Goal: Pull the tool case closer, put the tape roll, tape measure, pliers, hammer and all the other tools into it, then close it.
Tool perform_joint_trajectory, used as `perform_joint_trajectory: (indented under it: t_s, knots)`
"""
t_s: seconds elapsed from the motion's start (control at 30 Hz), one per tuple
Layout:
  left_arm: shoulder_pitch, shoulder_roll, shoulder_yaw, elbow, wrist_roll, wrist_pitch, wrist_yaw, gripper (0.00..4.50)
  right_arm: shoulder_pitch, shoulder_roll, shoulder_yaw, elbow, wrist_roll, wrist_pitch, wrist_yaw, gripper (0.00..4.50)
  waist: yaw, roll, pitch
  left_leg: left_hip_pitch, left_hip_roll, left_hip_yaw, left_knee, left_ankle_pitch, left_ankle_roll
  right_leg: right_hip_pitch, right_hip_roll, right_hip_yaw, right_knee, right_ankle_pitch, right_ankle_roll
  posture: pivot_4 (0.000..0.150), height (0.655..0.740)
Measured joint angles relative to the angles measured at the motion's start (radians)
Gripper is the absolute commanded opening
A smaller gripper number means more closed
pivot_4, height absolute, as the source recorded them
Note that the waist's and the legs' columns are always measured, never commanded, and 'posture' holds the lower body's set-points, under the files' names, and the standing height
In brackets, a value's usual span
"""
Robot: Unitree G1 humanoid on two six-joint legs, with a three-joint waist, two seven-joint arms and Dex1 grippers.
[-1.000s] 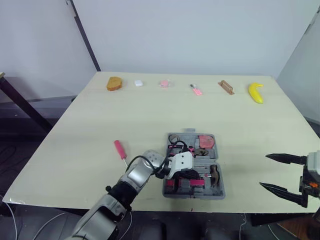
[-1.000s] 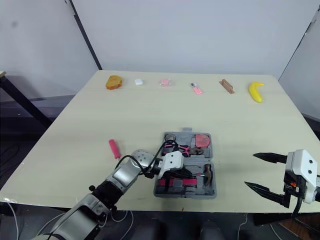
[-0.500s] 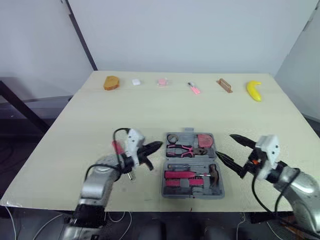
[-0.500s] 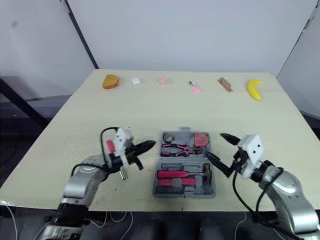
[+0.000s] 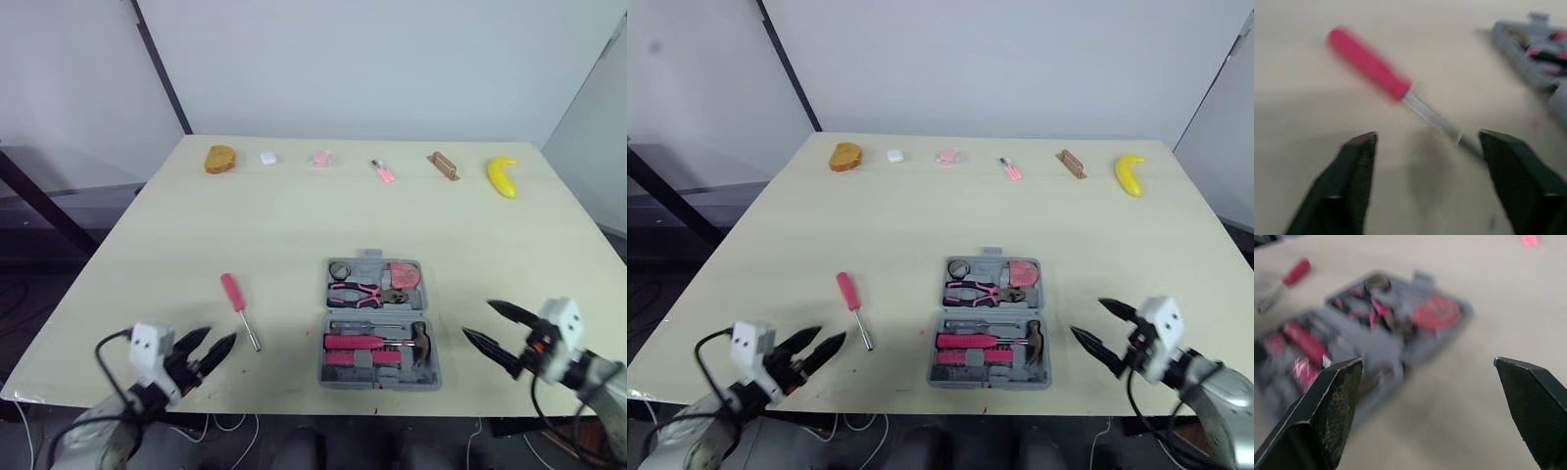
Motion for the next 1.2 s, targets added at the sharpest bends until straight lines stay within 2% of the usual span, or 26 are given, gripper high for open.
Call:
perform_joint_trajectory:
  t_s: [0.17,0.37,0.5,0.63,0.73,0.8,0.83,0.93,1.1,1.2]
  knots:
    - [0.081,0.004,0.041,0.017,-0.004,-0.026,-0.017,4.42,0.123,-0.037,-0.12,0.053,0.018,-0.056,0.092,4.5,-0.004,-0.001,-0.001,0.001,0.0,0.001,0.001,0.0,0.0,0.0,-0.001,0.001,0.0,0.0,0.0,0.15,0.74]
    - [0.091,0.005,0.055,0.014,-0.018,-0.027,-0.016,4.42,0.127,-0.045,-0.161,0.106,0.037,-0.091,0.139,4.5,-0.005,-0.001,-0.001,0.001,0.001,0.002,0.001,0.0,0.0,-0.001,-0.002,0.001,0.0,0.0,-0.001,0.15,0.74]
    - [0.002,0.008,-0.017,-0.048,0.039,0.026,0.103,4.42,0.048,-0.057,-0.122,0.017,0.082,-0.08,0.178,4.5,-0.004,-0.001,0.0,0.001,0.0,0.002,0.001,0.0,0.0,0.0,-0.002,0.001,0.001,0.0,0.0,0.15,0.74]
    - [-0.061,0.004,-0.051,-0.142,0.039,0.139,0.207,4.42,-0.023,-0.096,-0.054,-0.086,0.101,-0.047,0.202,4.5,-0.004,-0.001,0.0,0.0,0.0,0.001,0.001,0.0,0.0,-0.001,-0.001,0.001,0.0,0.002,0.003,0.15,0.74]
    - [-0.111,-0.004,-0.061,-0.208,0.027,0.271,0.31,4.42,-0.075,-0.109,-0.011,-0.13,0.118,-0.017,0.203,4.5,-0.004,-0.002,0.0,-0.001,0.0,0.0,0.001,0.0,0.0,0.0,-0.001,0.0,0.0,0.002,0.004,0.15,0.74]
    - [-0.183,-0.027,-0.065,-0.273,0.017,0.438,0.436,4.42,-0.136,-0.129,0.044,-0.168,0.124,0.018,0.205,4.5,-0.003,-0.002,0.001,-0.001,0.0,0.0,0.001,0.0,0.0,0.0,0.0,0.0,0.001,0.003,0.004,0.15,0.74]
    - [-0.286,-0.08,-0.076,-0.322,0.021,0.582,0.57,4.42,-0.216,-0.136,0.092,-0.192,0.134,0.051,0.208,4.5,-0.001,-0.003,0.001,-0.001,-0.001,-0.001,0.002,0.0,0.0,0.0,0.0,0.0,0.001,0.003,0.004,0.15,0.74]
    - [-0.397,-0.147,-0.114,-0.344,0.064,0.733,0.726,4.42,-0.289,-0.146,0.134,-0.213,0.154,0.087,0.213,4.5,-0.001,-0.003,0.001,-0.001,-0.002,-0.001,0.002,0.0,0.0,0.001,0.001,0.0,0.001,0.003,0.005,0.15,0.74]
    - [-0.528,-0.302,-0.133,-0.289,0.174,0.838,0.943,4.42,-0.35,-0.151,0.172,-0.212,0.165,0.127,0.225,4.5,0.001,-0.005,0.002,-0.001,-0.002,-0.002,0.002,0.0,0.0,0.001,0.001,0.0,0.001,0.003,0.005,0.15,0.74]
    - [-0.567,-0.359,-0.136,-0.254,0.22,0.839,1.01,4.42,-0.374,-0.151,0.188,-0.211,0.166,0.137,0.229,4.5,0.001,-0.006,0.002,-0.001,-0.002,-0.002,0.002,0.0,0.0,0.001,0.001,0.0,0.001,0.003,0.005,0.15,0.74]
